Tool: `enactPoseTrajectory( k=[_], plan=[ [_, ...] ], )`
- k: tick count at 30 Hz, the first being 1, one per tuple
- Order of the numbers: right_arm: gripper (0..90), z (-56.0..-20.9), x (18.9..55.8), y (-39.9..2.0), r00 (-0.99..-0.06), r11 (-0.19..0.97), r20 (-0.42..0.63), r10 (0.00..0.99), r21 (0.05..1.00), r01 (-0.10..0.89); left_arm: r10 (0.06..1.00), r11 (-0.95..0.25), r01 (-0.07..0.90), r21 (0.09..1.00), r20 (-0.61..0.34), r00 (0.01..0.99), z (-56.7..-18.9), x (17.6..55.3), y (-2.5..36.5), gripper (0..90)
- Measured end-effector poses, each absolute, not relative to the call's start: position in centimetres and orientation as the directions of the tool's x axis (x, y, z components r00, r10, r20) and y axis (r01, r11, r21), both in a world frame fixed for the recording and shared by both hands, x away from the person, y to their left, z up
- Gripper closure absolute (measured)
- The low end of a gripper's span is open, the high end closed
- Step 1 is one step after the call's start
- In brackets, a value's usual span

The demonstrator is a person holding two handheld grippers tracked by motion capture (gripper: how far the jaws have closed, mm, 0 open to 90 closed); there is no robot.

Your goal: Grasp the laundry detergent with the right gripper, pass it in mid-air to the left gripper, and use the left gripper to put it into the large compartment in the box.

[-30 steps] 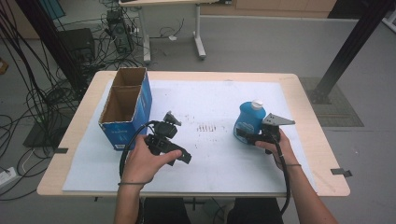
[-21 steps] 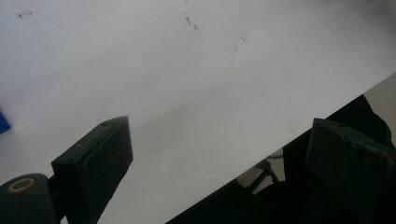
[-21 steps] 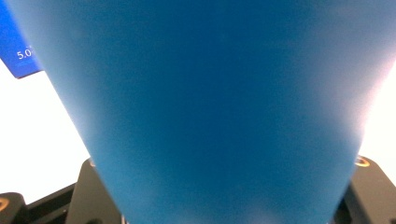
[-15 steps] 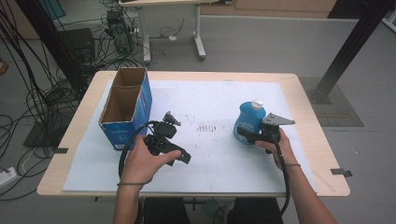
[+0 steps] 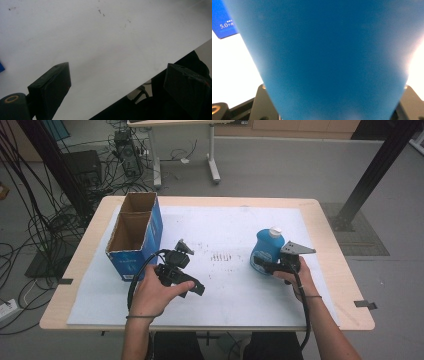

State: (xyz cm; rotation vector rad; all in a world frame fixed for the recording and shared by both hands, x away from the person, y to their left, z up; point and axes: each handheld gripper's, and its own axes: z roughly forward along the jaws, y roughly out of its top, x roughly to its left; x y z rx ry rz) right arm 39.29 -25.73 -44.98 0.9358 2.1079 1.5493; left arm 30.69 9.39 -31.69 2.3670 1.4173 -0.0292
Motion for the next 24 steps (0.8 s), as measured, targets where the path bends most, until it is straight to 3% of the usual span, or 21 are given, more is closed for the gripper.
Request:
enactPoseTrajectory(
  k=[24],
  plan=[
    [40.4,-45.08,39.22,-25.73,-0.718,0.178,0.082,0.692,0.943,0.280,0.842,-0.423,0.849,0.317,-0.208,0.498,-31.74,30.69,9.29,8.6]
  ],
)
